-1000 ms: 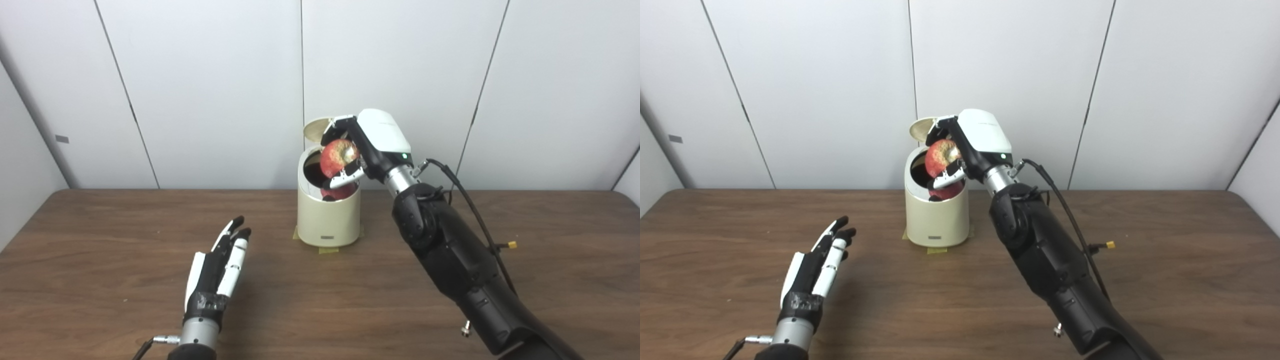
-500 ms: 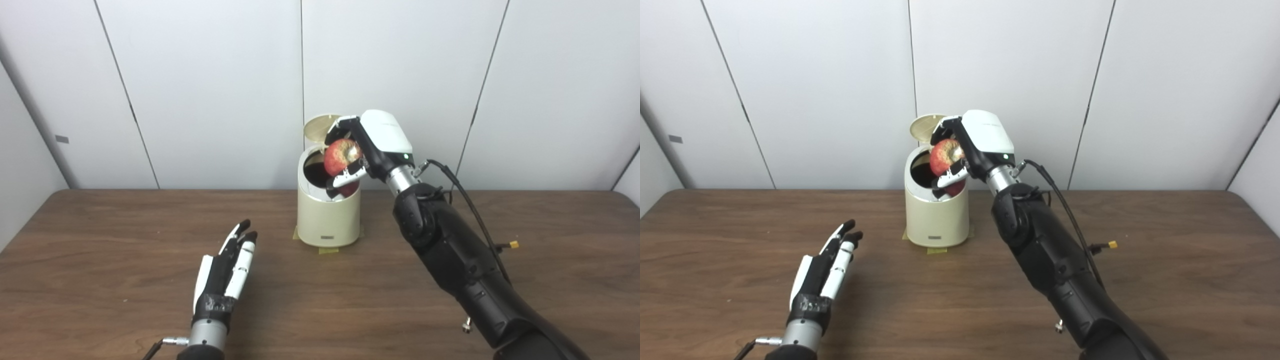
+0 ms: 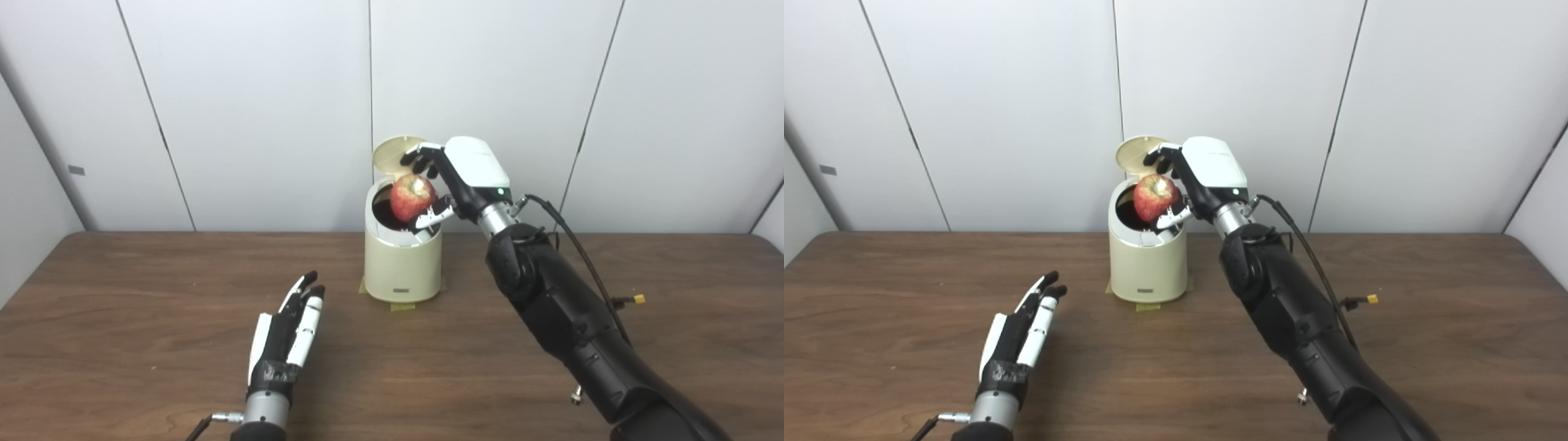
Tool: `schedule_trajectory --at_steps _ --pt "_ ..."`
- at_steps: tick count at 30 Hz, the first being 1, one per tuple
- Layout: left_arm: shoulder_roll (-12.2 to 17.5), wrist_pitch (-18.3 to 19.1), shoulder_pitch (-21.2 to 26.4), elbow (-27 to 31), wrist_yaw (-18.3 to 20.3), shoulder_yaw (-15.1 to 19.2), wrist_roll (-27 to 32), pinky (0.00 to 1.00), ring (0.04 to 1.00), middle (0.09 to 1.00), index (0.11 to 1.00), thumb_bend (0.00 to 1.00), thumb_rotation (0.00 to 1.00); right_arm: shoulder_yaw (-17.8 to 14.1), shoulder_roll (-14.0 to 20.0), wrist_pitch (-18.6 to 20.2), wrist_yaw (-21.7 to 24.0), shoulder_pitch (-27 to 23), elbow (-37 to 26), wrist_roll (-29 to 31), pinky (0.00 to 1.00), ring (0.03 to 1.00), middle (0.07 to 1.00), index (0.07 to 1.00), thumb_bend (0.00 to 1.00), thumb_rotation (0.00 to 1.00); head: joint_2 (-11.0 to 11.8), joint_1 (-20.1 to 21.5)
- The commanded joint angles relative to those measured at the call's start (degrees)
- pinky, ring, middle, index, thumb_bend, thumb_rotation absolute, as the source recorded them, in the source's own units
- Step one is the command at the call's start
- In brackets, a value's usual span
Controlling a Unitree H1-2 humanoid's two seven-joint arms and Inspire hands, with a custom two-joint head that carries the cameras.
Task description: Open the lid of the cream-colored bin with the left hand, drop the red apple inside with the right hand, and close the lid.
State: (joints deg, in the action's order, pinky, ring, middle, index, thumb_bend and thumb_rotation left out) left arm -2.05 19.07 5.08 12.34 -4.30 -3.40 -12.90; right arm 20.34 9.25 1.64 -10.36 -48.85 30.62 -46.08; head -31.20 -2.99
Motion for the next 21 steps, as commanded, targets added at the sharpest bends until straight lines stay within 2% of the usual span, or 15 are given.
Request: schedule_trajectory --at_steps 1,4,9,13,15,16,18,19,20,21 --pt "-0.4 -2.6 2.3 0.5 -0.8 -0.3 -0.6 0.93 0.93 0.885 0.938 0.41 0.91 -0.4 0.9 0.8 0.0 -4.5 -2.0 -0.2 0.86 0.981 0.951 0.812 0.9 0.15 -0.2 0.0" --pt "-0.3 -2.7 2.5 0.5 -0.7 -0.3 -0.5 0.93 0.932 0.885 0.938 0.39 0.92 -0.4 0.9 0.9 0.2 -4.7 -2.3 -0.3 0.86 0.996 0.966 0.822 0.9 0.19 -0.3 0.1" --pt "-0.5 -2.3 2.7 0.5 -0.7 -0.2 -0.4 0.92 0.929 0.888 0.939 0.37 0.9 -0.5 0.8 1.2 1.0 -4.6 -2.9 -0.4 0.85 0.962 0.945 0.822 0.91 0.21 -0.4 0.1" --pt "-0.5 -2.1 2.6 0.7 -1.0 -0.5 -1.3 0.94 0.927 0.884 0.933 0.38 0.9 -0.8 0.9 1.8 2.0 -4.1 -4.0 0.0 0.86 0.923 0.91 0.792 0.9 0.19 -0.6 0.0" --pt "-0.4 -1.8 2.6 1.0 -1.0 -0.6 -1.5 0.94 0.926 0.882 0.93 0.38 0.9 -1.1 0.9 1.8 1.8 -3.8 -4.4 0.2 0.81 0.885 0.87 0.769 0.88 0.17 -0.7 0.0" --pt "-0.4 -1.7 2.6 1.1 -1.0 -0.6 -1.5 0.94 0.926 0.881 0.929 0.37 0.9 -1.4 0.9 1.7 1.3 -3.5 -4.8 0.5 0.76 0.849 0.842 0.753 0.88 0.16 -0.8 0.1" --pt "-0.4 -1.8 2.6 1.1 -0.8 -0.5 -1.2 0.93 0.925 0.883 0.931 0.36 0.89 -3.8 0.4 0.1 0.0 -2.6 -5.8 3.7 0.59 0.689 0.725 0.69 0.85 0.09 -0.8 0.1" --pt "-0.4 -1.8 2.6 1.2 -0.8 -0.5 -1.3 0.92 0.924 0.883 0.932 0.36 0.88 -5.5 -0.1 -0.4 -0.2 -2.0 -6.7 6.2 0.49 0.583 0.637 0.573 0.65 0.11 -0.8 0.1" --pt "-0.3 -1.7 2.6 1.2 -0.7 -0.5 -1.3 0.92 0.922 0.883 0.931 0.37 0.88 -7.1 -0.4 -0.7 0.0 -1.4 -7.6 8.5 0.44 0.502 0.569 0.543 0.59 0.06 -0.8 0.1" --pt "-0.2 -1.9 2.6 1.2 -0.7 -0.5 -1.3 0.91 0.922 0.884 0.931 0.37 0.88 -8.4 -0.6 -0.8 0.4 -0.9 -8.4 10.4 0.41 0.462 0.535 0.525 0.55 0.03 -0.9 0.2"
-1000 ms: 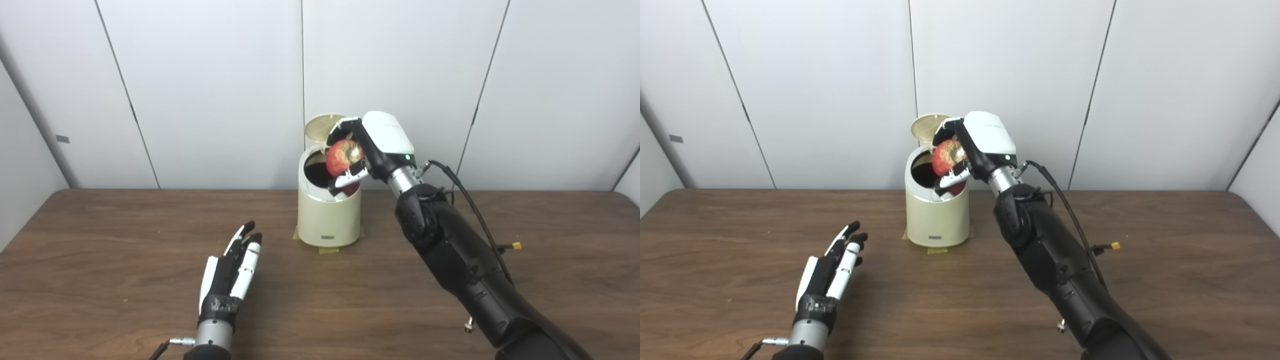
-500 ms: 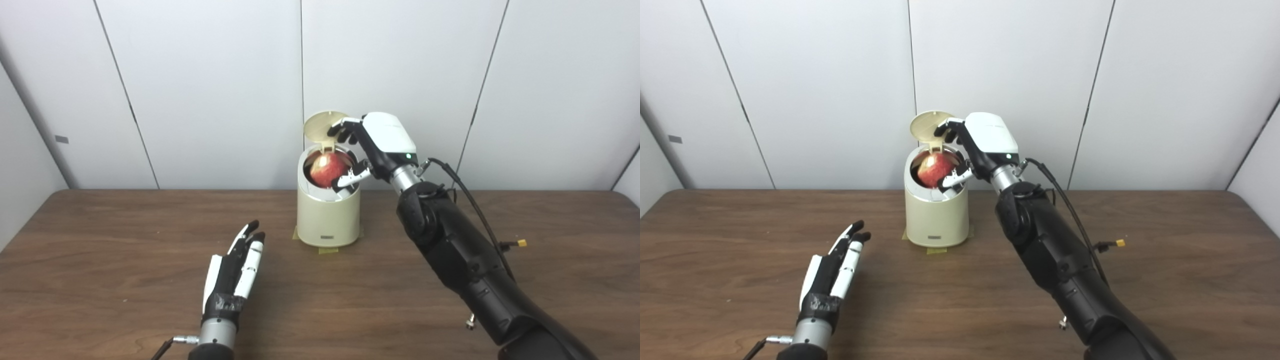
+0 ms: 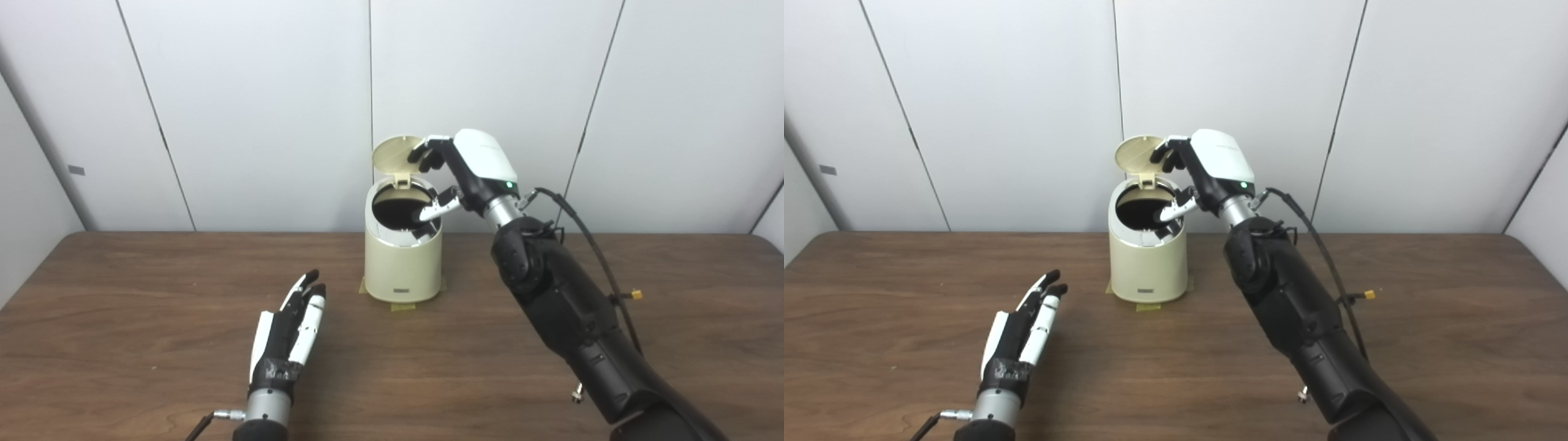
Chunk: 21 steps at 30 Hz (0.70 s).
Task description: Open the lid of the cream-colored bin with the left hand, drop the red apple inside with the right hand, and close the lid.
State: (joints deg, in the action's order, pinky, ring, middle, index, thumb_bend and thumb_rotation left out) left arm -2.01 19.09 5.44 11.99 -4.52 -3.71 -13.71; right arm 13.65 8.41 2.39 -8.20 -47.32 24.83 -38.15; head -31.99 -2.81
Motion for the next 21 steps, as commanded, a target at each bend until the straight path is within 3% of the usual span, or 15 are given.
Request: schedule_trajectory --at_steps 1,10,17,21 --pt "-0.1 -2.0 2.2 1.5 -0.5 -0.1 -0.5 0.92 0.923 0.885 0.932 0.36 0.88 -2.7 0.2 -1.3 -1.4 -1.8 -3.6 3.6 0.39 0.438 0.513 0.507 0.53 0.01 -0.1 0.0" --pt "0.4 -1.6 2.5 1.6 0.0 0.1 -0.1 0.93 0.924 0.886 0.929 0.36 0.85 -6.4 3.6 2.6 1.0 5.3 -13.8 5.4 0.37 0.412 0.497 0.496 0.52 0.0 0.2 1.3" --pt "0.8 -2.0 2.3 2.0 0.6 1.3 2.1 0.89 0.92 0.885 0.927 0.34 0.78 -9.2 4.5 5.1 2.8 10.5 -20.0 8.3 0.36 0.405 0.492 0.504 0.52 0.0 0.4 1.8" --pt "1.0 -2.1 2.2 2.0 1.0 2.7 4.5 0.9 0.901 0.889 0.935 0.34 0.76 -11.8 3.9 9.1 5.2 16.1 -26.5 12.2 0.38 0.411 0.479 0.526 0.52 0.0 0.3 2.0"
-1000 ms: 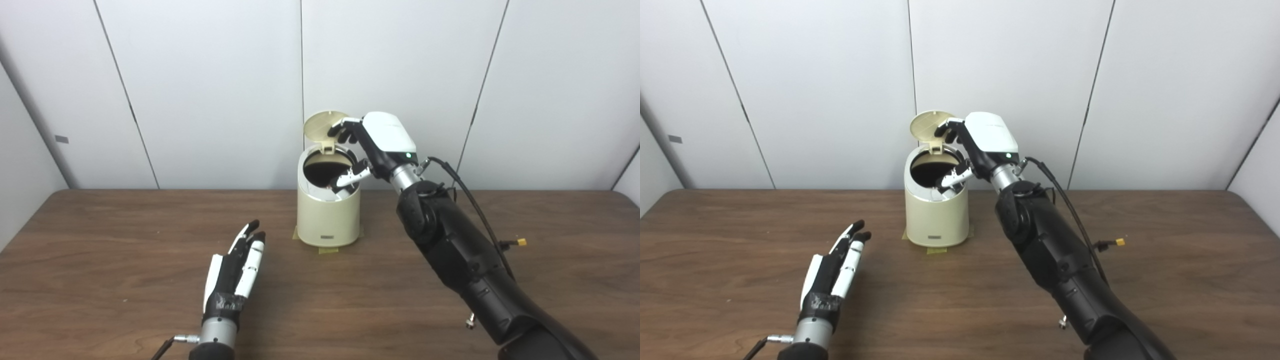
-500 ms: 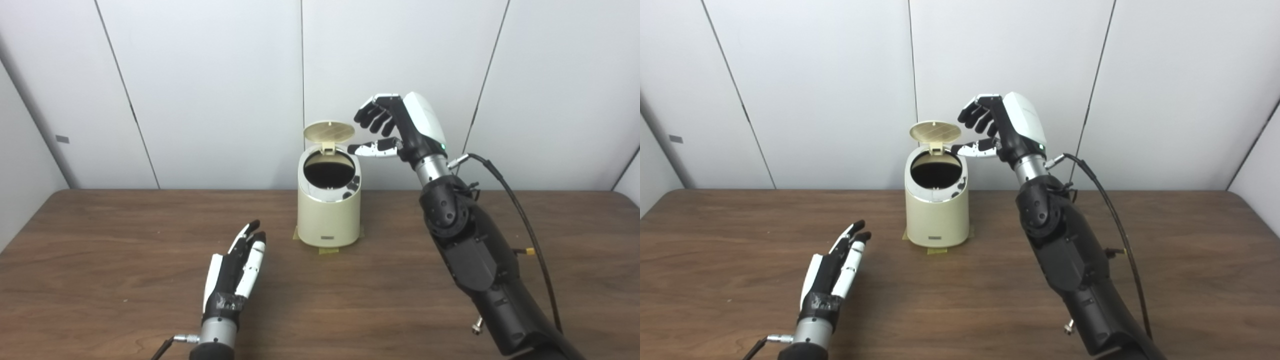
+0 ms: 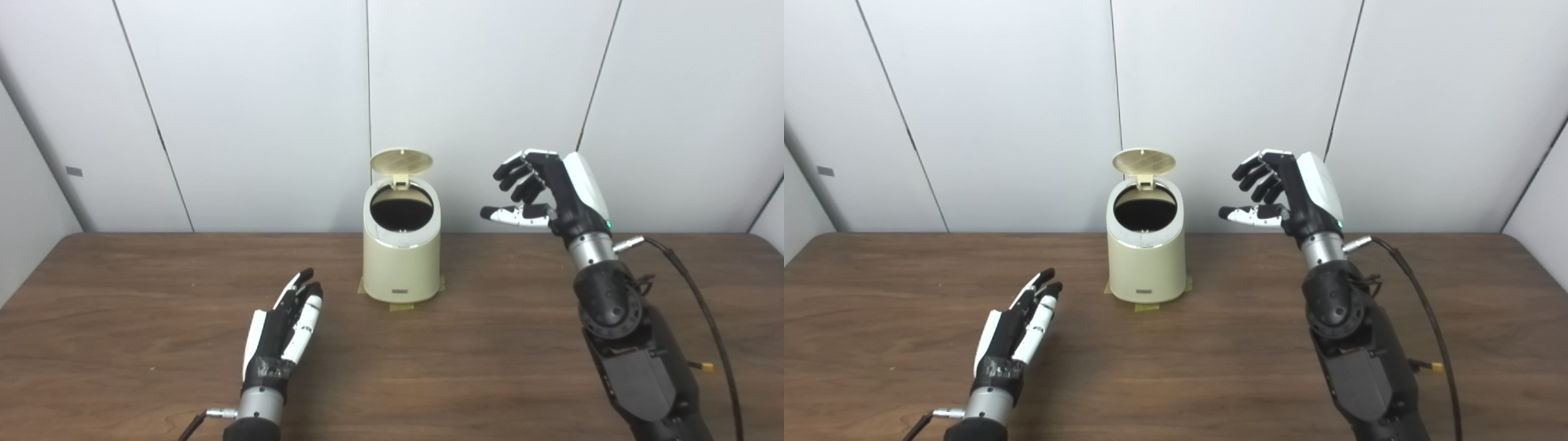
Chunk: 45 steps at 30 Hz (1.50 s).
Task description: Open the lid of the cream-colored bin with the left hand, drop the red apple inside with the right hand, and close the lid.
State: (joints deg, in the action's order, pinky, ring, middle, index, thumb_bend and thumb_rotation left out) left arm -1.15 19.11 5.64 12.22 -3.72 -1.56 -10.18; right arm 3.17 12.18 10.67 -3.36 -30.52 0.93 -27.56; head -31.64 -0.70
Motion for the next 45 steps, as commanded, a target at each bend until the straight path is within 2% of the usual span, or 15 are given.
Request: schedule_trajectory --at_steps 1,3,5,6,7,8,10,11,13,16,20,26,33,39,45 --pt "0.2 -2.4 2.1 1.7 0.4 0.9 1.8 0.9 0.894 0.888 0.934 0.33 0.75 -2.2 -0.4 2.1 0.8 0.5 -4.0 3.0 0.39 0.41 0.481 0.531 0.52 0.0 -0.1 -0.1" --pt "0.4 -2.7 2.0 1.6 0.6 1.5 3.0 0.89 0.882 0.888 0.935 0.32 0.74 -3.5 -1.4 3.7 1.4 2.1 -5.6 5.4 0.4 0.412 0.491 0.534 0.52 0.0 -0.2 -0.4" --pt "0.9 -2.7 2.0 1.6 1.0 2.2 4.2 0.9 0.88 0.886 0.934 0.31 0.73 -5.0 -2.3 4.8 2.5 3.9 -6.9 9.0 0.45 0.514 0.488 0.511 0.52 0.0 -0.1 -1.0" --pt "1.3 -2.6 2.1 1.6 1.2 2.5 4.8 0.9 0.879 0.887 0.934 0.31 0.74 -6.1 -2.9 6.5 4.2 5.0 -7.8 12.7 0.49 0.561 0.568 0.504 0.51 0.08 0.0 -1.4" --pt "1.6 -2.7 2.1 1.6 1.4 2.8 5.2 0.9 0.879 0.888 0.935 0.31 0.74 -7.1 -3.5 8.0 5.8 5.9 -8.6 16.5 0.59 0.654 0.677 0.501 0.5 0.13 0.0 -1.5" --pt "2.0 -2.8 2.2 1.5 1.6 3.0 5.4 0.9 0.878 0.887 0.935 0.31 0.74 -8.3 -4.2 9.7 7.3 6.9 -9.4 20.2 0.65 0.714 0.74 0.636 0.52 0.27 0.0 -1.5" --pt "2.7 -3.2 2.3 1.4 1.9 3.5 5.8 0.91 0.879 0.887 0.935 0.32 0.75 -9.3 -5.0 11.1 8.6 9.0 -10.1 24.2 0.75 0.81 0.841 0.793 0.54 0.44 0.1 -1.1" --pt "2.7 -3.6 2.4 1.3 1.7 3.9 6.1 0.9 0.879 0.888 0.934 0.31 0.75 -9.8 -5.7 11.2 8.7 10.2 -10.3 25.7 0.77 0.833 0.871 0.832 0.52 0.46 0.2 -0.9" --pt "3.1 -4.0 2.6 0.9 1.6 4.4 6.4 0.87 0.873 0.883 0.925 0.32 0.7 -10.2 -6.9 10.2 8.2 12.1 -9.9 27.6 0.8 0.871 0.907 0.885 0.45 0.43 0.5 -0.5" --pt "4.6 -4.6 3.8 0.1 2.2 4.5 6.3 0.88 0.88 0.896 0.938 0.31 0.74 -11.1 -9.2 7.0 6.3 14.0 -8.4 29.4 0.81 0.878 0.9 0.912 0.45 0.38 1.2 -0.3" --pt "5.9 -4.0 7.6 -1.1 2.9 5.5 8.0 0.86 0.891 0.911 0.948 0.33 0.76 -11.3 -10.1 3.1 5.7 15.7 -6.5 30.5 0.89 0.928 0.936 0.945 0.47 0.54 1.9 -0.1" --pt "8.9 -2.8 16.8 -3.8 4.0 5.4 7.9 0.88 0.911 0.917 0.941 0.39 0.84 -12.5 -10.8 -1.1 5.7 18.1 -5.0 34.2 0.92 0.96 0.95 0.957 0.44 0.61 2.9 0.1" --pt "9.4 0.1 28.0 -9.5 5.9 4.7 9.6 0.91 0.925 0.917 0.927 0.45 0.86 -12.5 -11.1 -3.6 4.6 19.6 -3.5 34.9 0.93 0.961 0.958 0.941 0.53 0.6 5.1 0.3" --pt "9.8 -3.8 36.7 -19.4 8.4 2.0 8.6 0.9 0.916 0.908 0.906 0.44 0.89 -12.3 -12.0 -3.2 4.6 20.3 -2.8 36.7 0.94 0.962 0.966 0.935 0.56 0.65 6.7 0.5" --pt "9.9 -5.5 42.4 -26.4 10.0 -1.2 7.1 0.89 0.903 0.896 0.897 0.44 0.95 -11.4 -11.6 -4.3 5.6 20.5 -0.8 37.4 0.98 0.981 0.99 0.953 0.56 0.8 8.0 0.8"
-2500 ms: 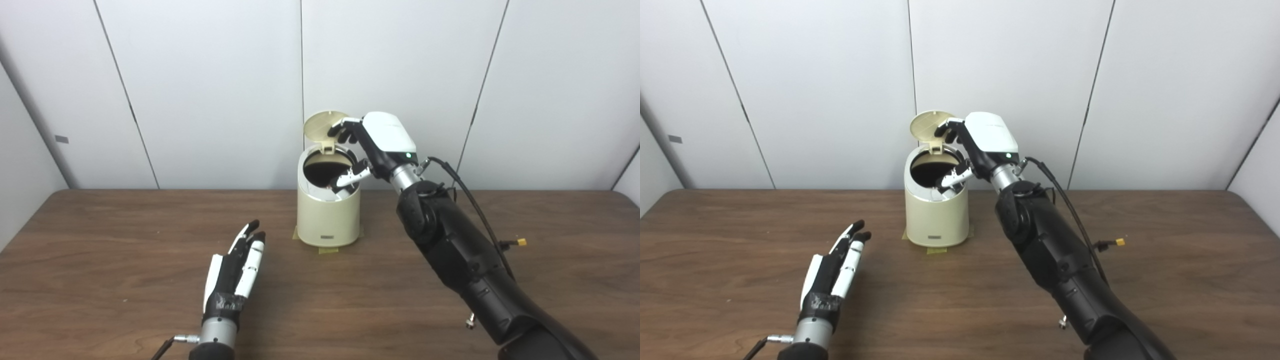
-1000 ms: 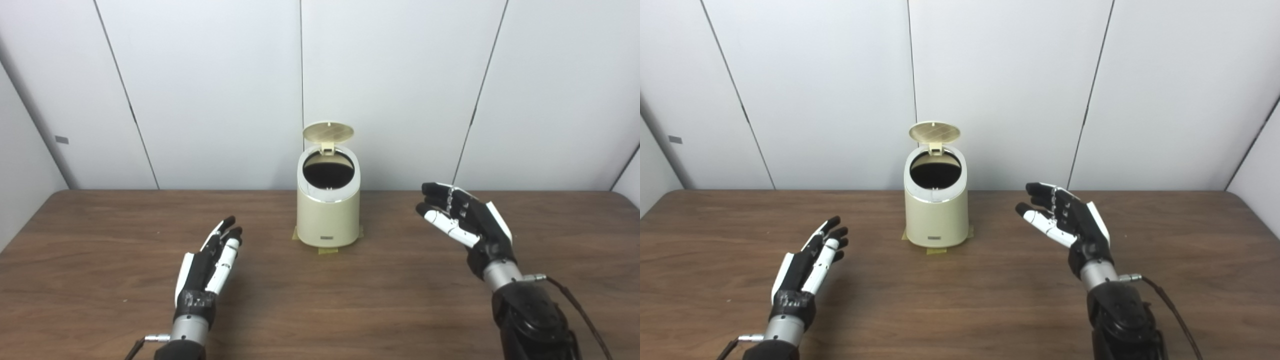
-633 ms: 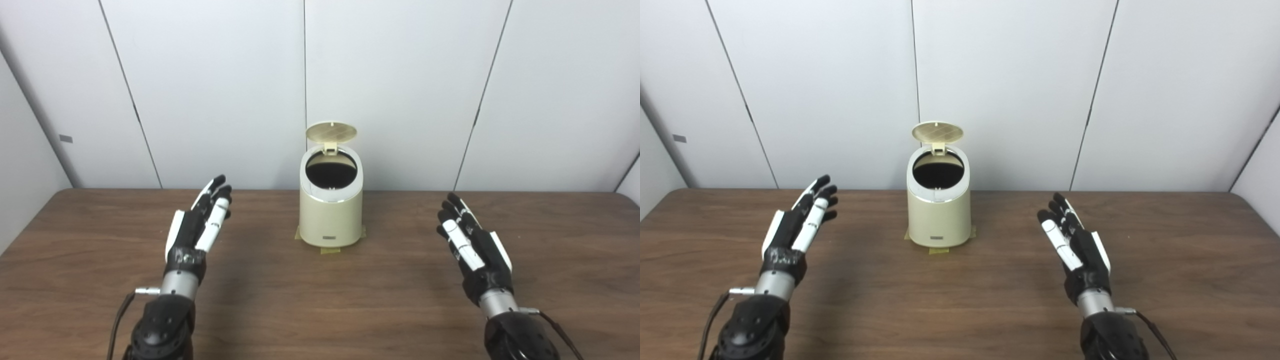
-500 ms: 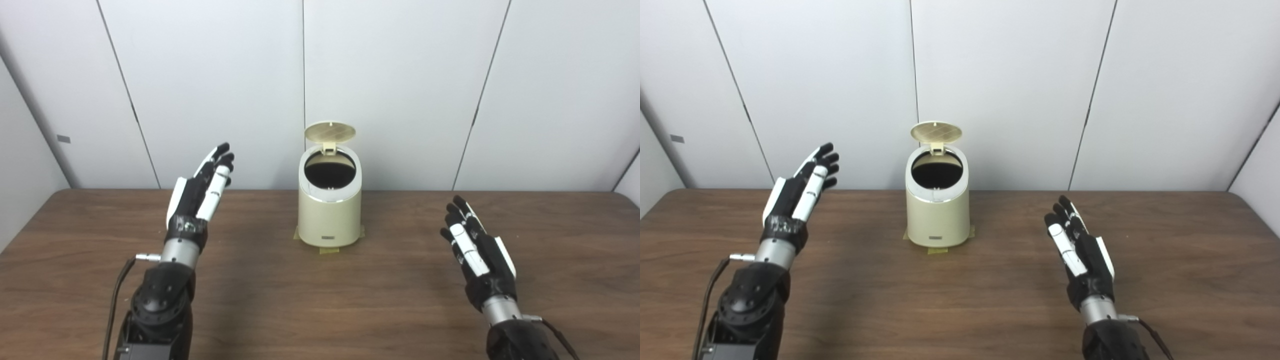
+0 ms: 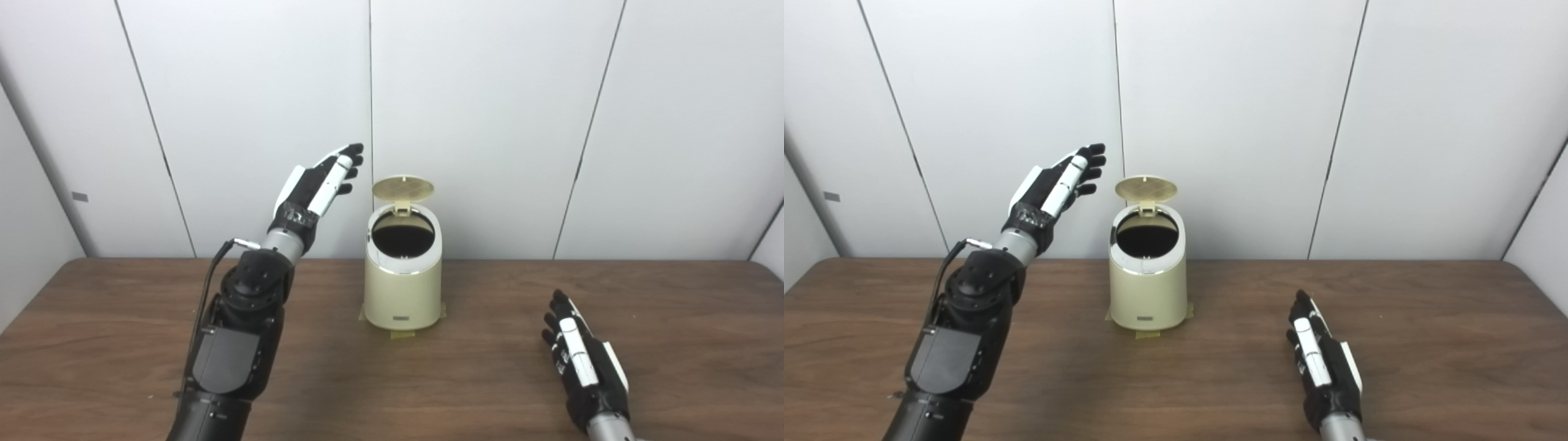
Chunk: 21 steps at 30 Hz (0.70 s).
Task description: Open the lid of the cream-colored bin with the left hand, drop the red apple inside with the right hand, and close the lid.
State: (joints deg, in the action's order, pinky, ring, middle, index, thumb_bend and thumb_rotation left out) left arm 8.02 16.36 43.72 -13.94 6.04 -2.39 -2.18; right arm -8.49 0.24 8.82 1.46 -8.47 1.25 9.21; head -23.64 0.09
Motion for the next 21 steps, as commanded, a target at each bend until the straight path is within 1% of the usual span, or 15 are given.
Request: schedule_trajectory --at_steps 1,3,5,9,11,13,17,21 --pt "0.7 -3.1 5.1 -1.4 0.4 -0.8 -1.2 0.88 0.896 0.887 0.891 0.44 0.96 0.5 0.4 -2.5 0.7 -1.3 -1.1 0.5 0.97 0.973 0.98 0.952 0.55 0.83 0.1 0.1" --pt "0.8 -3.4 6.3 -3.1 0.8 -1.6 -1.9 0.88 0.89 0.883 0.888 0.44 0.96 0.7 0.3 -2.4 0.5 -1.0 -1.1 0.2 0.96 0.964 0.971 0.953 0.54 0.86 0.2 0.2" --pt "1.0 -3.9 7.2 -4.4 1.2 -2.1 -2.4 0.88 0.899 0.902 0.903 0.45 0.97 0.9 0.1 -2.2 0.1 -0.7 -1.0 0.0 0.94 0.951 0.959 0.952 0.55 0.88 0.3 0.3" --pt "1.2 -4.5 8.4 -5.5 1.7 -3.0 -3.5 0.88 0.894 0.904 0.894 0.45 0.98 1.4 -0.3 -2.4 0.4 -0.3 -0.6 0.5 0.93 0.949 0.955 0.953 0.54 0.88 0.5 0.5" --pt "1.5 -4.6 8.8 -5.7 1.7 -3.9 -4.8 0.87 0.882 0.892 0.884 0.44 0.99 1.8 -0.4 -2.5 0.7 -0.2 -0.4 0.8 0.94 0.948 0.952 0.961 0.54 0.89 0.6 0.7" --pt "2.0 -4.7 9.1 -5.7 1.7 -4.8 -6.3 0.87 0.877 0.882 0.874 0.43 1.0 2.2 -0.5 -2.4 0.9 -0.1 -0.1 1.0 0.94 0.943 0.948 0.963 0.54 0.89 0.6 0.9" --pt "2.8 -5.2 9.5 -5.8 1.0 -7.0 -9.9 0.93 0.885 0.865 0.856 0.41 1.0 3.0 -0.5 -2.2 0.9 -0.1 0.2 0.8 0.94 0.929 0.938 0.965 0.53 0.91 0.5 1.0" --pt "3.5 -6.9 10.0 -6.6 1.7 -8.3 -11.7 0.93 0.886 0.844 0.844 0.41 1.0 3.4 -0.4 -1.7 0.5 -0.2 0.2 0.7 0.94 0.919 0.93 0.964 0.52 0.93 0.5 1.0"
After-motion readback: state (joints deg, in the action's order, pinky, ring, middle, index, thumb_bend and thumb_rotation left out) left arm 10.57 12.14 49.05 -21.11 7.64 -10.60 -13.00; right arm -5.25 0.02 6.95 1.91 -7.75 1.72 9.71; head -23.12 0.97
